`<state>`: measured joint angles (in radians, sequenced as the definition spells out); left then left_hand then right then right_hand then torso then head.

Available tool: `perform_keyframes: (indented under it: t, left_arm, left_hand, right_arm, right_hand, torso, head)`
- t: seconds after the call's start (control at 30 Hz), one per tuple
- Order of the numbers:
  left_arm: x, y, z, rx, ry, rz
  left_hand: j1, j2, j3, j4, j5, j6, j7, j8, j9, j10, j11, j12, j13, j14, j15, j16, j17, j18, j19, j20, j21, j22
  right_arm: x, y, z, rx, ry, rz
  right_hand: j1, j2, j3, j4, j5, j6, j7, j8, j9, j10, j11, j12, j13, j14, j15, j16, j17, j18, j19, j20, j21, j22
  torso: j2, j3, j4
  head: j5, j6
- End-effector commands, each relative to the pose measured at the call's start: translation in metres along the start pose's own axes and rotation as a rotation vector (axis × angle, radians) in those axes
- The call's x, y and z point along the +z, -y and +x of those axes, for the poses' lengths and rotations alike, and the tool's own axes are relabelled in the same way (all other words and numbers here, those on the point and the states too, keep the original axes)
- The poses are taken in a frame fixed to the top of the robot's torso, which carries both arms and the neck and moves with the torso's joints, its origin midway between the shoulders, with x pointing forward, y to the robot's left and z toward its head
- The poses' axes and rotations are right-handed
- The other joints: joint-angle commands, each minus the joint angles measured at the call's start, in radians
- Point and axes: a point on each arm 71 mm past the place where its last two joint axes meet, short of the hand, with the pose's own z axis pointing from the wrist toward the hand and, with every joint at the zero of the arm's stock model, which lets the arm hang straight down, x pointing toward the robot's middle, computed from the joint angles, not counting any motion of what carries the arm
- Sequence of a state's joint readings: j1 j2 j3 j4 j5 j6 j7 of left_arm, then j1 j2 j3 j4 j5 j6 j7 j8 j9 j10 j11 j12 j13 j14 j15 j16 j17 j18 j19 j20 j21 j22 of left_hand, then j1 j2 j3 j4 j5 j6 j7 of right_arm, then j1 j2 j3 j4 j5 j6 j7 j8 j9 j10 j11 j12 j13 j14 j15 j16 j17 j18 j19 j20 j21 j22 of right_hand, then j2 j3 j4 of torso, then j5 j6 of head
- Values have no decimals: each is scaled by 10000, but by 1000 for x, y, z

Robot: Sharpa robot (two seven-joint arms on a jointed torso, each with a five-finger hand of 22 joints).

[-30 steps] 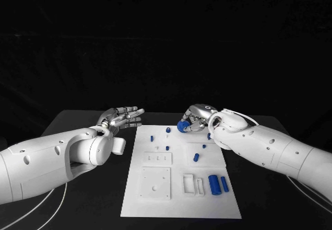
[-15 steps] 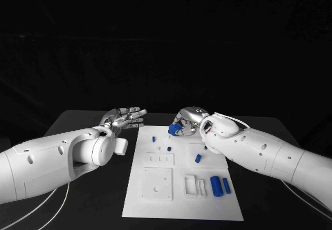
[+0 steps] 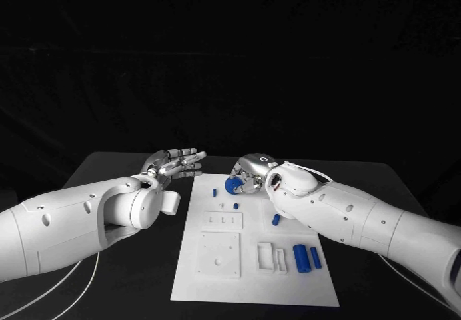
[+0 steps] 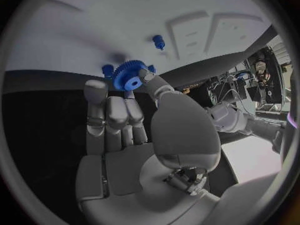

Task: Assemble the parts on the task board

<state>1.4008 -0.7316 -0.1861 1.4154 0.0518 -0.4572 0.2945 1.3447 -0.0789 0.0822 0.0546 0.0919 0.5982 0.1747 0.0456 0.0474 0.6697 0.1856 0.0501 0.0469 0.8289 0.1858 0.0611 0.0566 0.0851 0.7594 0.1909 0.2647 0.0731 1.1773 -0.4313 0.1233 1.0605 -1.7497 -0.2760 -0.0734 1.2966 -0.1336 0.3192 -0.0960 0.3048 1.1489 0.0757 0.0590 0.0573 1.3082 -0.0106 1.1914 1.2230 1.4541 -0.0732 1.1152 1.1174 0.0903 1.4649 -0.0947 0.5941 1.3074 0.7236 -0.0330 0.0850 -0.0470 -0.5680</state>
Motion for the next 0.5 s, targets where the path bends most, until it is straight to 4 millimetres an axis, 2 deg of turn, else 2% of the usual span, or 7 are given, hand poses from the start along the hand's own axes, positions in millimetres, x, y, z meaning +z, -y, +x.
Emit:
perform_keyframes:
  t: [0.03,0.17,0.33,0.5]
  left_arm:
    - [1,3,3,16,-141,112]
    - [1,3,3,14,-152,111]
    - [1,3,4,7,-191,107]
    - [2,3,6,4,-216,103]
  left_hand:
    - [5,-22,-31,35,-29,-43,189,-3,-17,-48,-7,-43,-13,-67,-4,-37,-12,-26,-25,7,-41,-10]
    - [5,-22,-31,35,-29,-43,189,-3,-17,-48,-7,-43,-13,-67,-4,-37,-12,-26,-25,7,-41,-10]
    - [-20,-24,-35,41,-33,-48,187,-2,-16,-65,-8,-44,-14,-74,-3,-38,-13,-25,-27,6,-42,-10]
    - [-20,-24,-35,41,-33,-48,187,-2,-16,-65,-8,-44,-14,-74,-3,-38,-13,-25,-27,6,-42,-10]
  right_arm:
    - [1,0,4,-175,-96,3]
    - [1,-1,8,-172,-244,-1]
    - [3,0,14,-175,-393,80]
    - [4,4,17,-225,-480,197]
  right_hand:
    - [3,-2,20,55,36,295,-18,29,69,36,-56,-15,13,-6,-88,-43,-12,-34,508,-80,19,554]
    - [4,-2,15,56,40,298,-19,30,70,35,-56,-14,16,-6,-88,-47,-19,-38,509,-80,35,556]
    - [4,-2,15,56,40,298,-19,30,70,35,-56,-14,16,-6,-88,-47,-19,-38,509,-80,35,556]
    - [-25,9,-15,77,39,285,-17,30,70,19,-55,-36,1,-11,-84,-69,-43,-41,501,-78,3,545]
  torso:
    - [0,1,-6]
    - [-4,5,-24]
    - [4,3,6]
    - [-3,-3,5]
  head:
    - [11,-17]
    - [26,-36]
    - [24,-40]
    - [34,-54]
